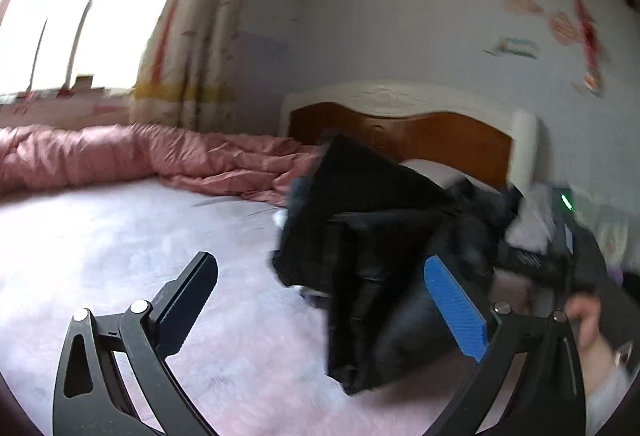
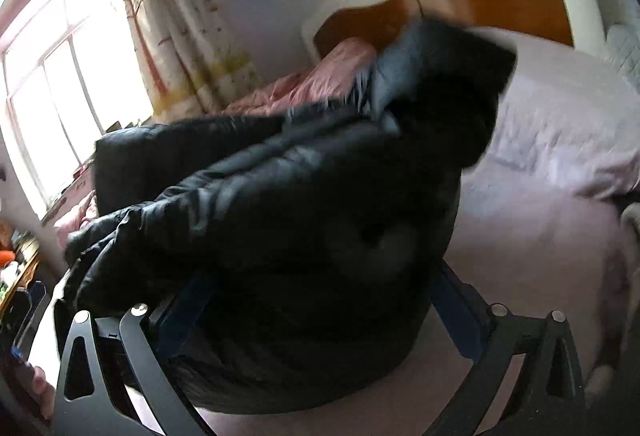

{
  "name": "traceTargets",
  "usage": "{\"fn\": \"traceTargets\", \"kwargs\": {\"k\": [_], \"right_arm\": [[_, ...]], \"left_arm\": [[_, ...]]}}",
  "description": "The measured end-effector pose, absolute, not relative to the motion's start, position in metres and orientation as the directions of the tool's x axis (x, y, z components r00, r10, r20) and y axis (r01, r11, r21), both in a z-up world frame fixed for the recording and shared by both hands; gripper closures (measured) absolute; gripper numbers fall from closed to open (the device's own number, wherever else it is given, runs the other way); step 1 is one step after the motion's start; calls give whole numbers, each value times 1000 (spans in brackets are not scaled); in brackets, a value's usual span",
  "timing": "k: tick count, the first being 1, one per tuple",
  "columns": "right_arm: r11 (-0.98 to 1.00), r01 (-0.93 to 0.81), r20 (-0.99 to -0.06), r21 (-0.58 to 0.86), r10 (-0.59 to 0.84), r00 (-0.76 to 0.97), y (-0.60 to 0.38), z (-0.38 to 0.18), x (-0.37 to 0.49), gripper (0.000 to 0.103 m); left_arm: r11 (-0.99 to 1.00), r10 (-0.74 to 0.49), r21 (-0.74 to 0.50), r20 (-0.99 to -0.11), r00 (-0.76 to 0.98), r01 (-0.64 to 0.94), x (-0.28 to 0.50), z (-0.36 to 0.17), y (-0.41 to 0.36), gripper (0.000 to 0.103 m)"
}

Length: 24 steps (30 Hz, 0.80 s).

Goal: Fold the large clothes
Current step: 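Carry the jacket bundle with both tools toward the stack of folded clothes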

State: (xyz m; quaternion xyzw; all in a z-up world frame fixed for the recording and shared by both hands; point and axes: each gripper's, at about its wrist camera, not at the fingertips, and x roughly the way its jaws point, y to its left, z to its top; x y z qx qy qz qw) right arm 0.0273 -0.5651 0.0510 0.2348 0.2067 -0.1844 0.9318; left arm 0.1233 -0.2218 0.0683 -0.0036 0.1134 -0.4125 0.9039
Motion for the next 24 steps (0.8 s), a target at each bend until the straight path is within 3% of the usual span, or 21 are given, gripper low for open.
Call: {"fn": "traceTargets", "kwargs": {"k": [6, 11, 15, 16, 17, 18, 21, 24], "right_arm": [[867, 442, -457, 233, -303, 836, -534, 58, 39, 0], [871, 434, -442, 232, -303, 845, -534, 60, 39, 0], [897, 399, -406, 191, -298, 864, -538, 60, 27, 0], [902, 393, -398, 180, -298, 868, -538, 61, 26, 0], [908, 385, -389, 166, -299, 872, -539, 61, 22, 0], [912, 381, -381, 150, -302, 874, -541, 60, 17, 0], [907, 397, -371, 136, -325, 870, -550, 52, 3, 0], [905, 395, -370, 158, -317, 873, -562, 45, -10, 0]], "left_arm": [[603, -751, 101, -264, 606, 791, 85, 41, -247, 0], [620, -719, 76, -345, 604, 781, 110, 29, -287, 0], [652, -687, 93, -347, 639, 752, 137, 25, -312, 1], [633, -708, 75, -346, 615, 771, 142, 26, -315, 5], [600, -741, 47, -344, 577, 798, 146, 27, -317, 32], [556, -773, 10, -359, 522, 831, 149, 28, -318, 65], [517, -815, -43, -332, 475, 855, 148, 34, -312, 89], [518, -831, -53, -266, 488, 853, 145, 51, -301, 93]]}}
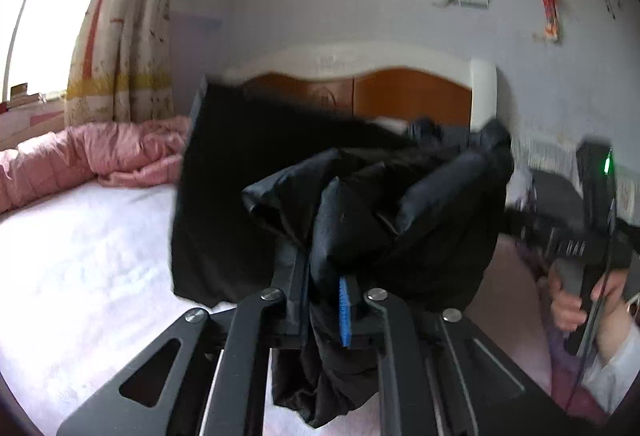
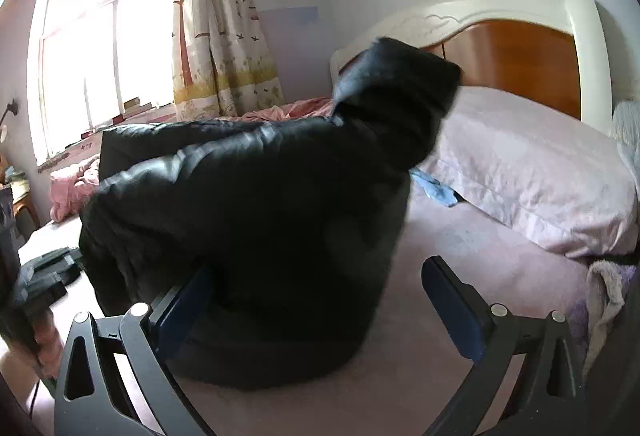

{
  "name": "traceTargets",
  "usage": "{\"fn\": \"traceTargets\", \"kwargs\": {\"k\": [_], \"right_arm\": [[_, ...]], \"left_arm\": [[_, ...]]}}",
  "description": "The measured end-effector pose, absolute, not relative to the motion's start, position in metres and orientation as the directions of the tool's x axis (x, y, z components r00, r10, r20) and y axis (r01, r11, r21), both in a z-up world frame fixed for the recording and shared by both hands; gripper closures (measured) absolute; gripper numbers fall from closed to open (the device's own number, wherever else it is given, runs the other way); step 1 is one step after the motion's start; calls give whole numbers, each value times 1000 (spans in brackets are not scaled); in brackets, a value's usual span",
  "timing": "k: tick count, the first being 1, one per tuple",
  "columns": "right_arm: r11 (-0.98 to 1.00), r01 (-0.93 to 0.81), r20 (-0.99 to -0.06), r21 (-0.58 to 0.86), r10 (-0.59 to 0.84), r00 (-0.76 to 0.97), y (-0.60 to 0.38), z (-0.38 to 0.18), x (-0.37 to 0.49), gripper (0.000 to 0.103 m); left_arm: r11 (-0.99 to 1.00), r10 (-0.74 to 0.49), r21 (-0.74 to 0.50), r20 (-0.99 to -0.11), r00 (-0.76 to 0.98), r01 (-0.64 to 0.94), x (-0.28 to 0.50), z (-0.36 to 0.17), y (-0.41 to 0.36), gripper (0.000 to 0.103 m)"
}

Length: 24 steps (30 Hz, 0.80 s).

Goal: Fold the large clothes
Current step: 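Carry the jacket bundle with both tools toward the stack of folded clothes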

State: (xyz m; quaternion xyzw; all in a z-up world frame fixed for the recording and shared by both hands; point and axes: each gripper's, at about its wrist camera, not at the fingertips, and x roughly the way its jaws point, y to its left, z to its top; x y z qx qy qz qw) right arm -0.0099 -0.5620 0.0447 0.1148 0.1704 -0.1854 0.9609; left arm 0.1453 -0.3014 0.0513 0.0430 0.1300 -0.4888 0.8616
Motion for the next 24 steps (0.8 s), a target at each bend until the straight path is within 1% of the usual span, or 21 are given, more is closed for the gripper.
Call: {"fn": "traceTargets", "kwargs": {"k": [3, 6, 8, 9, 10, 11, 13, 14, 16, 17, 18, 19, 20, 21, 22, 23, 24], "right_arm": [[913, 374, -370, 161, -296, 881, -573, 38, -17, 0], [936, 327, -428, 134, -243, 871, -581, 28, -9, 0], [938, 319, -441, 134, -232, 867, -584, 22, -3, 0], [935, 314, -444, 165, -214, 870, -588, 19, 2, 0], [935, 295, -438, 197, -185, 880, -589, 18, 7, 0], [934, 244, -426, 261, -115, 897, -591, 14, 13, 0], [929, 160, -426, 333, -3, 905, -592, 8, 27, 0], [926, 121, -426, 358, 46, 903, -591, 6, 35, 0], [923, 60, -429, 381, 119, 896, -586, 5, 52, 0], [927, 43, -431, 373, 132, 893, -584, 6, 59, 0], [932, 36, -435, 361, 134, 891, -581, 7, 66, 0], [933, 42, -436, 356, 126, 891, -580, 9, 71, 0], [931, 52, -421, 362, 113, 900, -581, 11, 72, 2], [927, 57, -406, 370, 107, 908, -582, 13, 71, 6], [924, 62, -393, 377, 99, 914, -584, 14, 69, 20], [920, 63, -381, 387, 97, 920, -586, 16, 65, 30], [910, 68, -369, 409, 96, 925, -590, 18, 62, 33]], "left_arm": [[554, -813, -4, -216, 540, 832, 146, 76, -305, 94], [609, -773, 62, -173, 610, 790, 156, 100, -319, 95], [644, -747, 61, -164, 645, 762, 175, 112, -327, 95], [661, -734, 42, -170, 657, 749, 188, 116, -331, 95], [678, -720, 27, -179, 671, 735, 200, 116, -332, 95], [698, -700, 16, -191, 688, 715, 212, 117, -337, 95], [720, -678, 2, -211, 705, 694, 230, 115, -343, 95], [719, -679, -7, -221, 700, 695, 237, 113, -345, 95], [702, -698, -33, -228, 679, 711, 246, 110, -343, 90], [700, -702, -44, -229, 674, 713, 248, 109, -340, 82], [702, -700, -51, -234, 675, 710, 251, 108, -336, 56], [716, -687, -51, -234, 688, 697, 251, 106, -332, 38], [737, -667, -50, -217, 713, 674, 252, 105, -324, 7], [741, -666, -57, -194, 721, 669, 250, 102, -315, 0], [720, -690, -73, -185, 700, 691, 251, 99, -305, 0], [687, -722, -95, -204, 661, 720, 254, 96, -297, 0], [661, -744, -114, -225, 629, 742, 258, 91, -291, 0]]}}
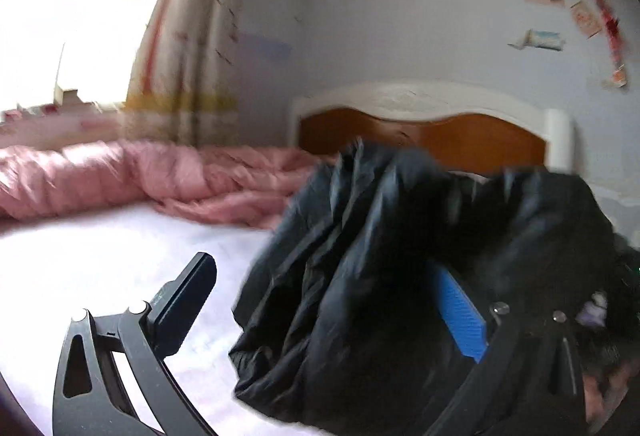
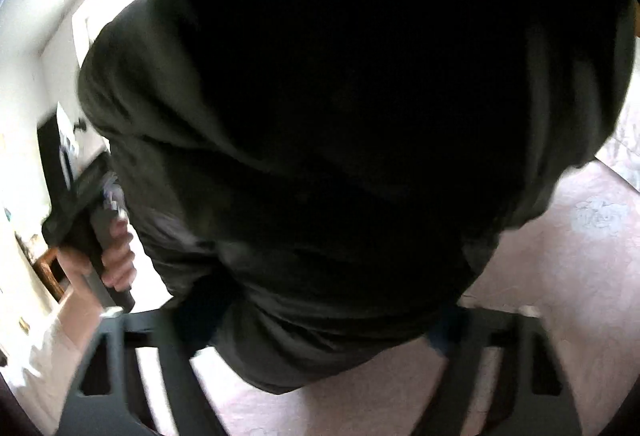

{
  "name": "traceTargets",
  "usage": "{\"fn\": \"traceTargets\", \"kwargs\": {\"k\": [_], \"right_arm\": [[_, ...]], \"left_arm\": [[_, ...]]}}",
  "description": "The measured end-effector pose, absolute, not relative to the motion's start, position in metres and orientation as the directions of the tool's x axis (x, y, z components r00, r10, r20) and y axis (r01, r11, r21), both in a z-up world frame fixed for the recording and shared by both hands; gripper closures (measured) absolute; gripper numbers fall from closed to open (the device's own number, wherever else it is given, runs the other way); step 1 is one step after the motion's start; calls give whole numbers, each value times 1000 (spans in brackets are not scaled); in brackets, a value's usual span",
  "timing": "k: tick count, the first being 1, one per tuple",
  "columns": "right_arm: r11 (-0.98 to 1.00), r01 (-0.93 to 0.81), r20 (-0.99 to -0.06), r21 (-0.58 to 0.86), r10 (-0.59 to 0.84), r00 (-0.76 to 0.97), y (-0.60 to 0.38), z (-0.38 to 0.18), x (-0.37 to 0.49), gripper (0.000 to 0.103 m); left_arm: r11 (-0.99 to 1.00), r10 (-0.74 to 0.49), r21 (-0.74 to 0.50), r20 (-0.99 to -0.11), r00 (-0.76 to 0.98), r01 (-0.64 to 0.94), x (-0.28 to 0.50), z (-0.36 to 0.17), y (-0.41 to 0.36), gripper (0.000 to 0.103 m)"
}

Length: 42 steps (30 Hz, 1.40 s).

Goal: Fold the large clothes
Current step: 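Carry the jacket bundle with both tools toward the stack of folded clothes, then lower the jacket onto the folded clothes stack and open both tools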

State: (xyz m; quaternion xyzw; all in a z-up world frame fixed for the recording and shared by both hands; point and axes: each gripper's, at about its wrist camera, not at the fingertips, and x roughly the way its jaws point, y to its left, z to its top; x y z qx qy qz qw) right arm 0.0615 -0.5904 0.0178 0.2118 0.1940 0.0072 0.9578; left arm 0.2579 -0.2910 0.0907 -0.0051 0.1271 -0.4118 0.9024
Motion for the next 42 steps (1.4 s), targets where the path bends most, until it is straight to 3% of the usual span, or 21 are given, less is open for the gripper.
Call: {"fn": "traceTargets", "kwargs": {"k": [2, 5, 10, 13, 14, 15, 17, 18, 21, 25, 28, 30, 31, 32, 34, 38, 42], "right_arm": [[891, 82, -352, 446, 91, 931, -597, 22, 56, 44], [882, 101, -331, 461, 65, 941, -601, 36, 52, 49], [917, 120, -332, 380, 14, 943, -598, 72, 61, 50], [914, 146, -343, 379, -7, 939, -602, 88, 69, 51], [916, 155, -347, 369, -19, 938, -595, 95, 86, 51], [922, 173, -357, 345, -42, 933, -596, 104, 93, 51], [932, 193, -362, 307, -73, 929, -600, 119, 105, 51], [937, 194, -364, 292, -78, 928, -601, 129, 113, 51], [937, 246, -356, 246, -149, 923, -610, 163, 139, 51], [910, 295, -356, 291, -184, 916, -632, 197, 169, 49], [901, 379, -498, 212, -234, 835, -640, 179, 209, 44], [890, 414, -585, 194, -234, 777, -648, 154, 227, 42], [880, 426, -607, 212, -224, 763, -655, 141, 229, 38], [865, 439, -602, 245, -219, 768, -661, 131, 226, 30], [830, 465, -579, 308, -224, 784, -673, 119, 213, 18], [810, 477, -548, 340, -242, 801, -688, 119, 192, 17], [821, 510, -466, 255, -358, 809, -673, 142, 159, 16]], "left_arm": [[647, -751, -103, -257, 608, 756, 263, 80, -285, 0], [644, -749, -129, -306, 587, 754, 275, 68, -285, 0], [563, -826, -485, -358, 435, 670, 331, 47, -294, 0], [491, -871, -613, -349, 346, 618, 356, 36, -304, 0], [464, -886, -640, -338, 318, 612, 360, 35, -307, 4], [448, -894, -650, -320, 314, 614, 361, 38, -306, 34], [469, -882, -611, -279, 381, 639, 348, 57, -302, 64], [488, -870, -564, -258, 419, 666, 338, 72, -301, 74], [514, -857, -504, -257, 447, 695, 327, 100, -309, 79], [615, -789, -444, -320, 525, 652, 334, 117, -329, 80], [717, -695, -405, -468, 545, 567, 361, 101, -349, 71], [731, -677, -402, -524, 516, 551, 367, 85, -355, 49], [732, -676, -401, -526, 516, 551, 367, 80, -355, 44], [729, -681, -401, -512, 523, 555, 367, 78, -354, 37], [732, -677, -375, -497, 543, 569, 363, 82, -355, 36], [768, -632, -250, -442, 636, 590, 340, 107, -354, 33], [711, -701, -209, -290, 651, 672, 305, 135, -332, 14]]}}
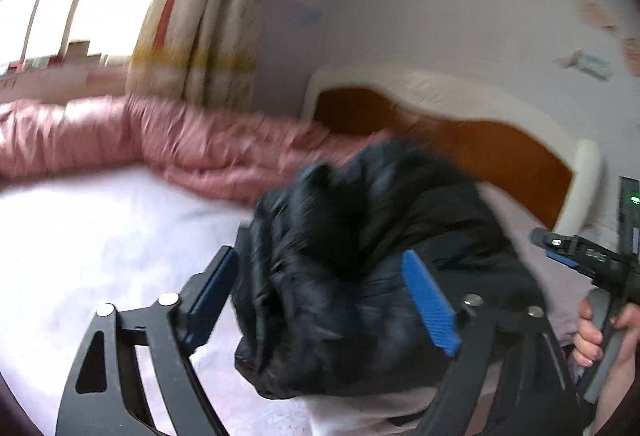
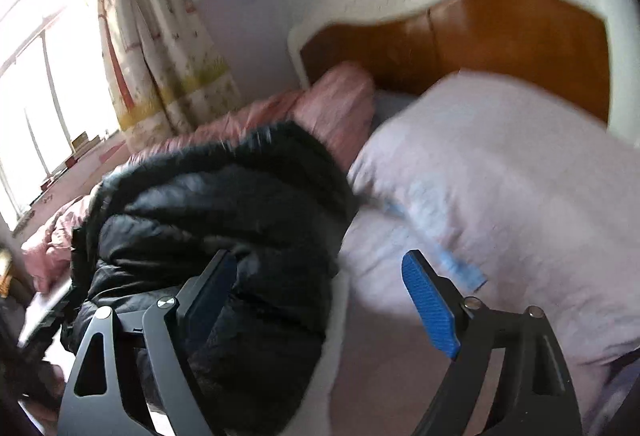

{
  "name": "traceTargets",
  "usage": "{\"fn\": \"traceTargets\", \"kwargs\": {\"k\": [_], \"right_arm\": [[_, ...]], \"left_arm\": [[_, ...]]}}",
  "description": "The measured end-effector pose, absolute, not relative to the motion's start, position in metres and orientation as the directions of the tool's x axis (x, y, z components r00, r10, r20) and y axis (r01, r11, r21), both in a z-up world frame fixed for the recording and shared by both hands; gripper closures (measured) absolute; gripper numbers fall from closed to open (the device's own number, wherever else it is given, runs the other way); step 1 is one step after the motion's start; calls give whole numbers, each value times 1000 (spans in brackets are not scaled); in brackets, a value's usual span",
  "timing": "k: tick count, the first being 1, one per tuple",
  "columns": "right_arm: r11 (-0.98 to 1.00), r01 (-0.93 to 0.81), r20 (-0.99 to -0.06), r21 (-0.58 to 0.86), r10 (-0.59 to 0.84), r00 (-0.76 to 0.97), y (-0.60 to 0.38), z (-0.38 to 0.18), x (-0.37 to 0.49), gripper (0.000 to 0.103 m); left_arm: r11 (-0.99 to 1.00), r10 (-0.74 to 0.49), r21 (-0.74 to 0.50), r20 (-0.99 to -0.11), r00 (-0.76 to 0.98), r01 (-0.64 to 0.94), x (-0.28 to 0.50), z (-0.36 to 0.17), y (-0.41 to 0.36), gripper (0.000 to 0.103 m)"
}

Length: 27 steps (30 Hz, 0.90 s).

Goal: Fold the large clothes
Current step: 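Lower the jacket onto the folded clothes stack and open both tools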

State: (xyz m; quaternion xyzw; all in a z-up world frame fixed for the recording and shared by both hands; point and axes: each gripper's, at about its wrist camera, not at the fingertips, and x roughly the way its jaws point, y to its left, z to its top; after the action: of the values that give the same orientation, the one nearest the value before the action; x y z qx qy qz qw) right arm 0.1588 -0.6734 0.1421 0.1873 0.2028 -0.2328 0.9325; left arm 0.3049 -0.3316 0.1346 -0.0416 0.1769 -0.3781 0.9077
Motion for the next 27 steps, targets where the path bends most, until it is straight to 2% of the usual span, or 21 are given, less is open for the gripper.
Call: {"fn": "traceTargets", "kwargs": {"k": [1, 2, 3, 5, 8, 12, 16, 21, 24, 27], "right_arm": [[827, 505, -445, 248, -365, 817, -667, 149, 150, 15], [836, 491, -406, 245, -371, 835, -659, 155, 137, 12], [839, 486, -379, 246, -378, 845, -653, 158, 128, 11], [842, 482, -309, 241, -405, 861, -633, 165, 105, 0], [864, 463, -189, 195, -431, 883, -586, 174, 74, 0], [890, 429, -100, 150, -418, 903, -524, 168, 51, 0], [929, 351, -79, 118, -344, 936, -474, 141, 41, 0], [930, 363, -124, 68, -353, 927, -436, 103, 47, 0], [933, 353, -157, 62, -341, 927, -421, 84, 53, 0], [921, 389, -164, 31, -379, 911, -407, 59, 60, 0]], "left_arm": [[711, -701, -179, -256, 665, 680, 293, 141, -325, 9], [725, -687, -145, -217, 693, 673, 279, 147, -317, 0], [739, -673, -123, -179, 717, 663, 265, 153, -309, 0], [746, -665, -88, -133, 735, 660, 241, 161, -293, 0], [767, -641, -31, -65, 765, 640, 206, 166, -264, 0], [811, -586, -6, -13, 810, 586, 170, 149, -221, 0], [851, -525, -6, -52, 850, 525, 163, 113, -190, 0], [879, -475, -11, -122, 871, 478, 166, 65, -168, 0], [898, -437, -8, -130, 890, 440, 172, 36, -166, 0], [902, -426, -16, -197, 883, 431, 187, 18, -171, 0]]}}
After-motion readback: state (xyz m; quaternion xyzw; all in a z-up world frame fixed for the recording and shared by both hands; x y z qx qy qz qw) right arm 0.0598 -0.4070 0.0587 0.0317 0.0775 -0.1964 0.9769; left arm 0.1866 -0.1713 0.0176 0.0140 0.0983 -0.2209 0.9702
